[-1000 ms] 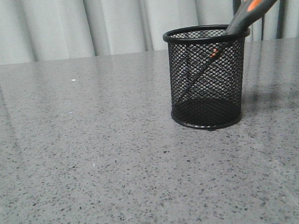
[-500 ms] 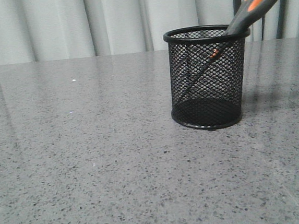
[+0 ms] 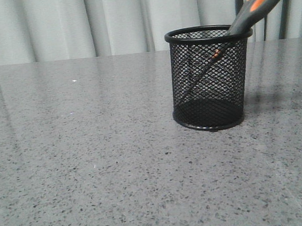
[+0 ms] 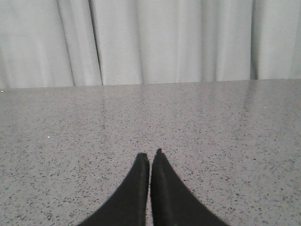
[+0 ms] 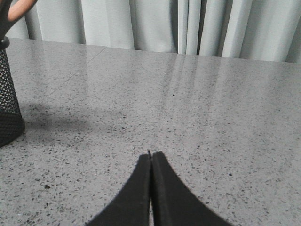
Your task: Put scissors into bucket
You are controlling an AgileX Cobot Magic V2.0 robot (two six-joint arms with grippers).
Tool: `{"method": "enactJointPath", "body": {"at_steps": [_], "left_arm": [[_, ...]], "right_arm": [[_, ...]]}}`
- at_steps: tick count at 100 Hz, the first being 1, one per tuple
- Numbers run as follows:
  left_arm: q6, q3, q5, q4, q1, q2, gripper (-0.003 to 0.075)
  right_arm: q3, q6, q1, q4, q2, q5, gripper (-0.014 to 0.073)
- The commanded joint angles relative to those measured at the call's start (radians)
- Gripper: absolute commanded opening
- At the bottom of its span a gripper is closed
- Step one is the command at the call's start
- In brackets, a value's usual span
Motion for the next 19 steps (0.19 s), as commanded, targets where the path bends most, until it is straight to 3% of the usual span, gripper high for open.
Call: {"method": "enactJointPath", "body": {"at_steps": [1, 19], "left_arm": [[-0.011, 0.018, -0.085, -0.008, 0.001, -0.025, -0.0020], [-0.011, 0.018, -0.085, -0.008, 0.001, -0.025, -0.0020]], "right_arm": [[0.025, 0.000, -0.008, -0.016, -0.018, -0.076, -0.0070], [0.025, 0.000, -0.008, -0.016, -0.018, -0.076, -0.0070]]}}
